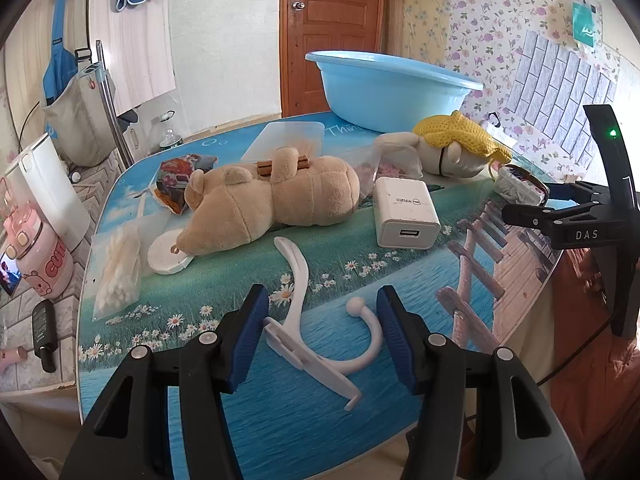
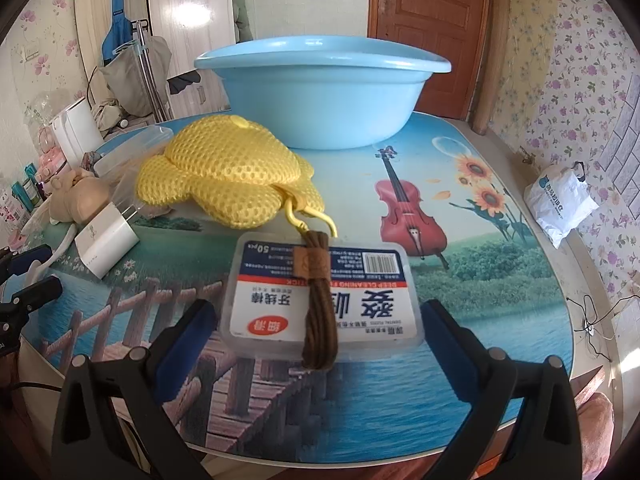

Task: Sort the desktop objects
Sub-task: 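Lift the white hook with the left tool while the right tool lifts the toothpick box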

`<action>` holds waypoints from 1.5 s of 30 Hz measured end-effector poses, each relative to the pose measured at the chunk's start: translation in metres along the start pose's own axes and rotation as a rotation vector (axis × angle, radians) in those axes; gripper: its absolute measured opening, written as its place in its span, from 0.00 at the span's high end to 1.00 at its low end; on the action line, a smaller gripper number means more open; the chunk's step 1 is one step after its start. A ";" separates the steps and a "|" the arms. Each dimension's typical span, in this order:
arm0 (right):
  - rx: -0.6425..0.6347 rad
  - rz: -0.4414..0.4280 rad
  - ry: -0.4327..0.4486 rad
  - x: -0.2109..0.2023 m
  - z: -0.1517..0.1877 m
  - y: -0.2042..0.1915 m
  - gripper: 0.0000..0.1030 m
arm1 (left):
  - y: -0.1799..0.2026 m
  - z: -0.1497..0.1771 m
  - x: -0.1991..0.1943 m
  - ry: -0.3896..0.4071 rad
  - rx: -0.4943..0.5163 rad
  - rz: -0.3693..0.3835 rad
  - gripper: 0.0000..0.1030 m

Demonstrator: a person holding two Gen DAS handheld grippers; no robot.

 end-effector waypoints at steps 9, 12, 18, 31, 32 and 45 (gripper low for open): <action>-0.001 0.002 -0.001 0.000 0.000 0.000 0.00 | 0.000 0.000 -0.001 0.000 -0.007 0.004 0.47; -0.002 0.000 -0.001 -0.001 0.000 -0.001 0.00 | 0.000 0.000 -0.001 0.000 -0.013 0.002 0.46; 0.001 0.002 0.000 -0.001 -0.001 0.001 0.00 | 0.001 0.002 -0.002 0.001 -0.007 -0.006 0.47; 0.003 0.005 -0.001 -0.001 -0.002 0.002 0.00 | -0.002 0.003 -0.003 0.006 -0.009 -0.007 0.47; 0.003 0.005 0.000 -0.001 -0.001 0.002 0.00 | -0.002 0.002 -0.003 0.006 -0.009 -0.006 0.47; 0.002 0.003 0.000 -0.001 -0.001 0.002 0.00 | -0.001 0.003 -0.003 0.008 -0.017 0.005 0.46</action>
Point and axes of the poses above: each gripper's, at about its wrist camera, not at the fingertips, and x roughly the way its jaws point, y to its right, z to its underside, the point moved 3 cm from there along x, roughly the way its jaws point, and after that the axes turned 8 degrees about -x, right-handed, at the moved point
